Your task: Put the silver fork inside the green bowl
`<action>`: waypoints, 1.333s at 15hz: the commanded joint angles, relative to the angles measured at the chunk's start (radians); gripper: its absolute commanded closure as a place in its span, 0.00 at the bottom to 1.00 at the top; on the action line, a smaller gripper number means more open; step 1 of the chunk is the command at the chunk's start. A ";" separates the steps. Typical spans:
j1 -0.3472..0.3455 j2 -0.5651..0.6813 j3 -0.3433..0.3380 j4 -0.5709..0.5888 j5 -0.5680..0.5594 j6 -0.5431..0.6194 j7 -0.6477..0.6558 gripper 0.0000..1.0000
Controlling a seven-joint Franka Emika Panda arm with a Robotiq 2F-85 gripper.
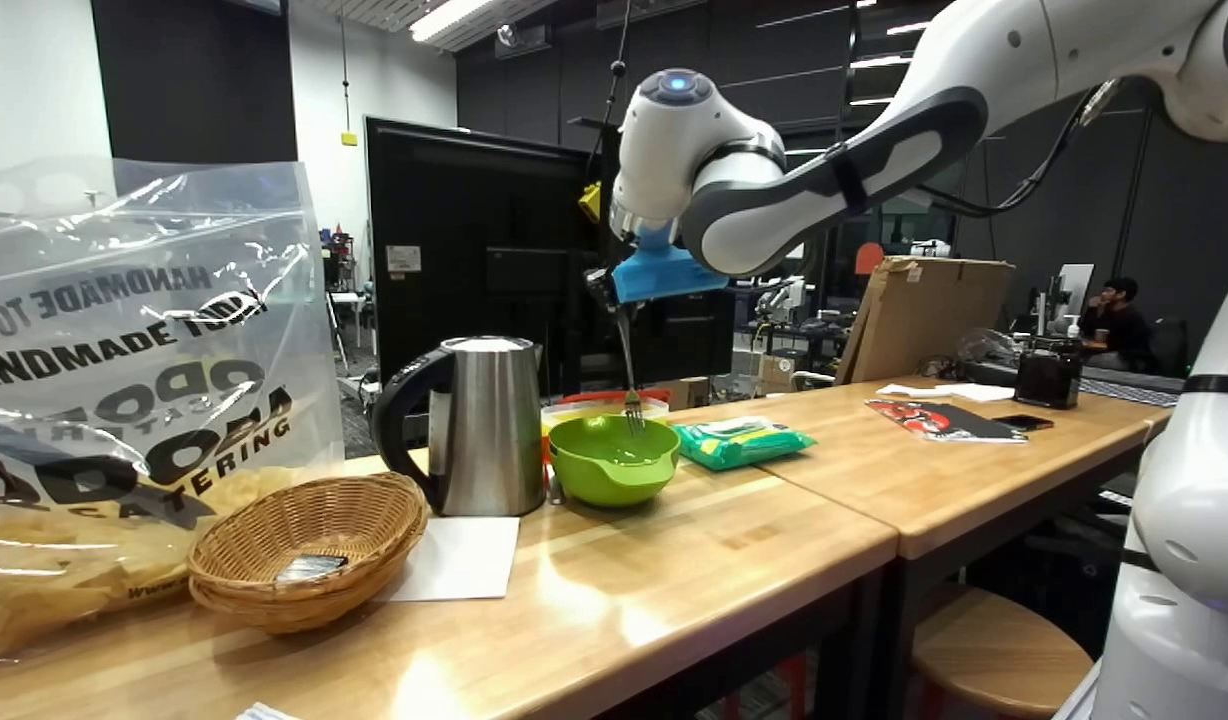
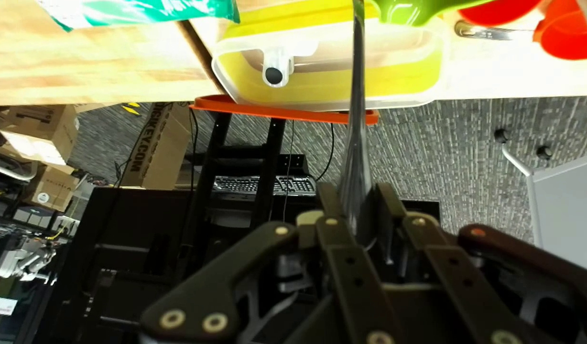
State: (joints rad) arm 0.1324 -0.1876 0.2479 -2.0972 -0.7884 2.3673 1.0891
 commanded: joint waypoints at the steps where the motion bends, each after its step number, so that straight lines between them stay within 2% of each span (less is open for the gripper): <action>1: -0.009 -0.029 -0.009 -0.049 -0.005 0.052 0.036 0.95; 20: -0.026 -0.013 -0.017 -0.085 -0.006 0.090 0.136 0.95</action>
State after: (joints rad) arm 0.1126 -0.1872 0.2326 -2.1688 -0.7877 2.4368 1.2051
